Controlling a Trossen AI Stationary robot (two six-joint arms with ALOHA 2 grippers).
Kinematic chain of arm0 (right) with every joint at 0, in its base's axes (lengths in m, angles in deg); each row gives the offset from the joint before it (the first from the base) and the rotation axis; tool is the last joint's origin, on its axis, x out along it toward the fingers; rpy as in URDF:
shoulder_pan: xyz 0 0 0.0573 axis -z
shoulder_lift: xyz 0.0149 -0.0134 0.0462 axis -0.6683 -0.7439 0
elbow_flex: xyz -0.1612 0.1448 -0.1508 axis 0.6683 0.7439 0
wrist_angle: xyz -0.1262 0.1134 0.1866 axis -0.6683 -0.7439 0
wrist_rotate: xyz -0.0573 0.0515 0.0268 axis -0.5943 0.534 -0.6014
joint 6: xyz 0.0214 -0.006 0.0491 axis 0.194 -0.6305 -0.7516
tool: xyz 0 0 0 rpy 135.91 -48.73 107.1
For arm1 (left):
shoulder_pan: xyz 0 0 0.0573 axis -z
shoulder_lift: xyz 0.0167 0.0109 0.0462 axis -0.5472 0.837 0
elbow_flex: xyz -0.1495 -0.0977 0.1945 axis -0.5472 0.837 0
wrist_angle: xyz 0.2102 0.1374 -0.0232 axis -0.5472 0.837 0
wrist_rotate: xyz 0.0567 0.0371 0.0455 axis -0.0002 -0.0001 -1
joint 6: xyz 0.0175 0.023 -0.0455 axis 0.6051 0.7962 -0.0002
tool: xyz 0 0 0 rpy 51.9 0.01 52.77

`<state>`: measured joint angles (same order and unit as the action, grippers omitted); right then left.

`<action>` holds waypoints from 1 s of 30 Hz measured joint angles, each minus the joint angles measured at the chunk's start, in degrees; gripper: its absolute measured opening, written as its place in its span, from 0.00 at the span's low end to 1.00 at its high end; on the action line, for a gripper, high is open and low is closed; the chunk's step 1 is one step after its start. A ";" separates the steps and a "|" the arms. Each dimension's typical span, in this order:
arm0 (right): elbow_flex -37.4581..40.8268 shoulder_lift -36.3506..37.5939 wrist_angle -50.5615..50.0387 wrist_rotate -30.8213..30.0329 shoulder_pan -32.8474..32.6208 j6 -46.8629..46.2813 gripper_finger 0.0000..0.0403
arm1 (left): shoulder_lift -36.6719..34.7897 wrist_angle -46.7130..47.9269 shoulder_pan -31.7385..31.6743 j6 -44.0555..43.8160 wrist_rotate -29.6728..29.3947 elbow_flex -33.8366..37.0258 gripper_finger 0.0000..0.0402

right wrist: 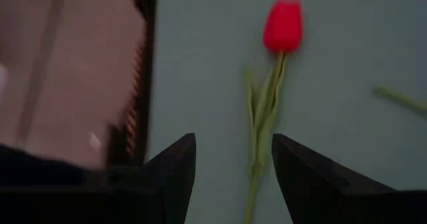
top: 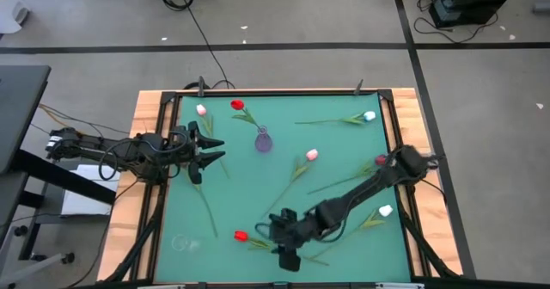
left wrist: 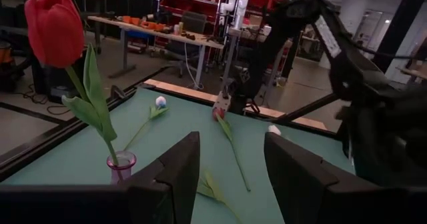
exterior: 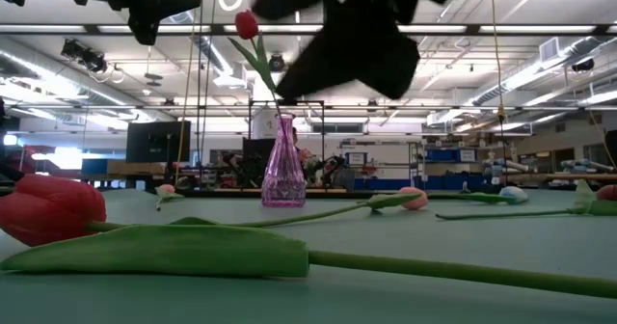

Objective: Sort flowers into vase by color
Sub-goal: Put the red flower into the violet vase

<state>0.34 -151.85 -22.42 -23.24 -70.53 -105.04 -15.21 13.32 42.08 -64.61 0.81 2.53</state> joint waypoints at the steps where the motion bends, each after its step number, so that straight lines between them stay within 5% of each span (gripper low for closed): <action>1: -1.39 -1.32 -1.56 -0.04 -0.45 0.99 0.51 | 0.00 0.00 0.00 0.02 0.02 0.00 0.43; 16: -9.65 -12.97 -4.94 -2.99 -0.90 2.01 0.49 | 0.00 0.00 0.00 0.00 0.00 0.00 0.43; 30: -9.89 -13.56 -10.28 -6.34 -1.01 1.16 0.19 | 0.02 0.00 -0.02 0.00 0.01 0.00 0.43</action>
<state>-9.55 -165.40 -32.69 -29.57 -71.54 -103.88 -15.19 13.31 42.06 -64.60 0.82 2.53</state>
